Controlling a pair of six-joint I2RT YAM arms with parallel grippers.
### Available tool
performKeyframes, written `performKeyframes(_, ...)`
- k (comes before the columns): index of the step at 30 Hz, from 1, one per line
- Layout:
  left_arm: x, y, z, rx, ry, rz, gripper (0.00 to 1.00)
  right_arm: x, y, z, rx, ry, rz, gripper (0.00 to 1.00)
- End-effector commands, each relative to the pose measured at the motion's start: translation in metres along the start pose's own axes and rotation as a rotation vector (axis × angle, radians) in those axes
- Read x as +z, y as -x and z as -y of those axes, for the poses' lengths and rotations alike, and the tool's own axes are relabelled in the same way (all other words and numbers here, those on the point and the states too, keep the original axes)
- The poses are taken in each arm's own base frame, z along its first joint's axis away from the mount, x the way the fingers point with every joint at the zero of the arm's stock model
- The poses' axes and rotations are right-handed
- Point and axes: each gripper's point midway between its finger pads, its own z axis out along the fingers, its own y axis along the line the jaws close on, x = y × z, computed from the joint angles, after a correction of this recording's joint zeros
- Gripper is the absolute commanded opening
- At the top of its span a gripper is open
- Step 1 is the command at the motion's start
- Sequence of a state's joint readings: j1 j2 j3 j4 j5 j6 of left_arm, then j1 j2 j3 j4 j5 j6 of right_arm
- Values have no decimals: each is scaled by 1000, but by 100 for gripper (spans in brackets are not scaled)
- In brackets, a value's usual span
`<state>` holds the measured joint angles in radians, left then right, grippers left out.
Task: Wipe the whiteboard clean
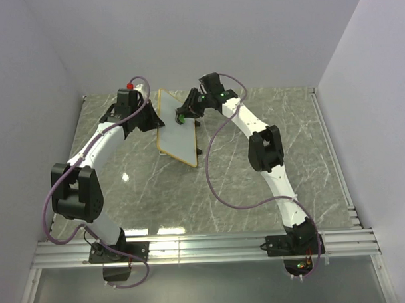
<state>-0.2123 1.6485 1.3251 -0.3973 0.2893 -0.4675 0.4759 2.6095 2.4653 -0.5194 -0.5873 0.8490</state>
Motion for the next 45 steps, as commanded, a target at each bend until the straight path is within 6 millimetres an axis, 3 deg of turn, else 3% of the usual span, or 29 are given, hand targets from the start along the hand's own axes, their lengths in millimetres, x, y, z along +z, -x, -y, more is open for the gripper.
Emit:
performKeyframes(1,-18,-182,41,16,-170,-658,0,48,-56,81,44,-175,-121,0)
performKeyframes(6,-24,-187,48,30,-193,-676,0,47,-57,80,35,-177,-125,0)
performKeyframes(11,-32,-198,60,48,-227,-711,0,41,-46,61,21,-153,-96,0)
performKeyframes(14,-36,-209,70,78,-257,-737,0,31,-38,22,-6,-74,-76,0)
performKeyframes(19,-37,-230,89,166,-276,-797,0,4,-29,-72,-115,122,-7,0)
performKeyframes(25,-42,-233,91,193,-272,-794,0,-25,-17,-120,-156,232,36,0)
performKeyframes(30,-41,-235,91,192,-281,-809,0,-54,-24,-170,-167,367,21,0)
performKeyframes(33,-40,-235,92,188,-279,-813,0,-55,-28,-170,-164,371,7,0)
performKeyframes(40,-38,-234,92,188,-267,-814,0,-15,-36,-79,-96,175,-62,0)
performKeyframes(45,-34,-232,87,196,-235,-800,0,3,-57,-24,-49,42,-109,0)
